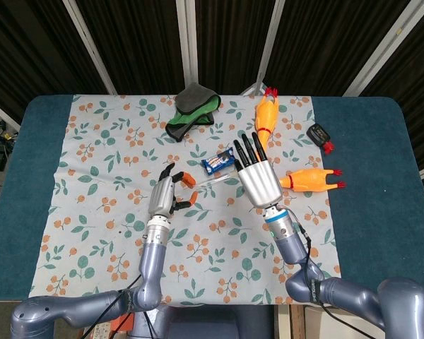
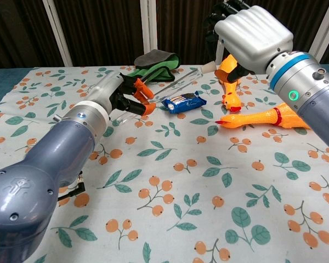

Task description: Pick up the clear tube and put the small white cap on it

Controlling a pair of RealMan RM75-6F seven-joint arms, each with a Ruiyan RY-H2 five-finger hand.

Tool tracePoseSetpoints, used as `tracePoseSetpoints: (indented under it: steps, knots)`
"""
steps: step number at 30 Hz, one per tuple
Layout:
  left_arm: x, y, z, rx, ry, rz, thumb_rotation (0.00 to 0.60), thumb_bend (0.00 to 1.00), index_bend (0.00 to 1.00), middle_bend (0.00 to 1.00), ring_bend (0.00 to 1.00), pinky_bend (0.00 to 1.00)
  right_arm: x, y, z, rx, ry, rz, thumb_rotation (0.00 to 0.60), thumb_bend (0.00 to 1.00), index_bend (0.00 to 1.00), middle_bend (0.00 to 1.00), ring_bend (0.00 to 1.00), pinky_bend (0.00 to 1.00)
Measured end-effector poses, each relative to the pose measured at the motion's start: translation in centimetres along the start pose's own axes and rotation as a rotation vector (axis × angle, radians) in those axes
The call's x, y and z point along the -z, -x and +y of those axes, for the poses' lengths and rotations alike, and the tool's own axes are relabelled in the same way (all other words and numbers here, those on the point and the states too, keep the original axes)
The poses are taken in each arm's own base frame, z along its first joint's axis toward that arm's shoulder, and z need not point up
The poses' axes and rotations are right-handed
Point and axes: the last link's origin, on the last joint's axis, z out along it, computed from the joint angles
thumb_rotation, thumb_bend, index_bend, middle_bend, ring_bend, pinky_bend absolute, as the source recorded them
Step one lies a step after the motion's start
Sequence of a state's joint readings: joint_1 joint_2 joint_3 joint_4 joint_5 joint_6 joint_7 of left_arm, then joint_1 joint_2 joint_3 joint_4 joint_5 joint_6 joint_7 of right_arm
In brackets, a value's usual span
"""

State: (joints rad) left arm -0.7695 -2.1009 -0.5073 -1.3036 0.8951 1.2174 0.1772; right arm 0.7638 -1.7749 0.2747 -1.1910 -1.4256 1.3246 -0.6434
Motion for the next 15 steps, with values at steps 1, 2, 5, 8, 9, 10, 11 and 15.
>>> tracePoseSetpoints:
  steps: [1, 2, 5, 8, 9, 10, 11, 15]
  knots:
    - [0.04, 0.05, 0.03, 0.001, 0.000, -0.001, 0.600, 0.72, 0.60, 0.50, 0.05, 0.00, 0.02, 0.04, -0.01, 0.000, 0.001, -0.002, 0.600, 0.43, 0.62, 0.20, 0.03, 0.02]
    - [0.08, 0.11, 0.06, 0.001, 0.001, -0.002, 0.600, 0.72, 0.60, 0.50, 0.05, 0.00, 0.03, 0.05, 0.00, 0.000, 0.000, -0.002, 0.600, 0.43, 0.62, 0.20, 0.03, 0.03]
    - [0.16, 0.16, 0.08, 0.000, 0.003, -0.002, 0.600, 0.72, 0.60, 0.50, 0.05, 0.00, 0.02, 0.06, 0.13, 0.002, 0.002, -0.002, 0.600, 0.43, 0.62, 0.20, 0.03, 0.02]
    - [0.16, 0.11, 0.02, 0.002, 0.002, 0.001, 0.600, 0.72, 0.60, 0.50, 0.05, 0.00, 0.04, 0.07, 0.31, 0.001, 0.006, -0.004, 0.600, 0.43, 0.62, 0.19, 0.03, 0.03]
    - [0.16, 0.11, 0.02, 0.003, 0.001, 0.001, 0.600, 0.72, 0.60, 0.50, 0.05, 0.00, 0.06, 0.08, 0.34, 0.001, 0.006, -0.005, 0.600, 0.43, 0.62, 0.19, 0.03, 0.03]
    - [0.16, 0.10, 0.03, 0.004, 0.000, 0.002, 0.600, 0.72, 0.60, 0.50, 0.05, 0.00, 0.09, 0.08, 0.36, 0.001, 0.007, -0.006, 0.600, 0.43, 0.62, 0.20, 0.03, 0.03]
    - [0.17, 0.10, 0.06, 0.007, 0.000, 0.002, 0.600, 0.72, 0.60, 0.50, 0.05, 0.00, 0.10, 0.07, 0.35, -0.001, 0.007, -0.006, 0.600, 0.43, 0.62, 0.20, 0.03, 0.02]
    - [0.20, 0.08, 0.07, 0.007, 0.003, 0.005, 0.600, 0.72, 0.60, 0.50, 0.05, 0.00, 0.13, 0.04, 0.26, -0.003, 0.007, -0.007, 0.600, 0.43, 0.62, 0.20, 0.03, 0.03]
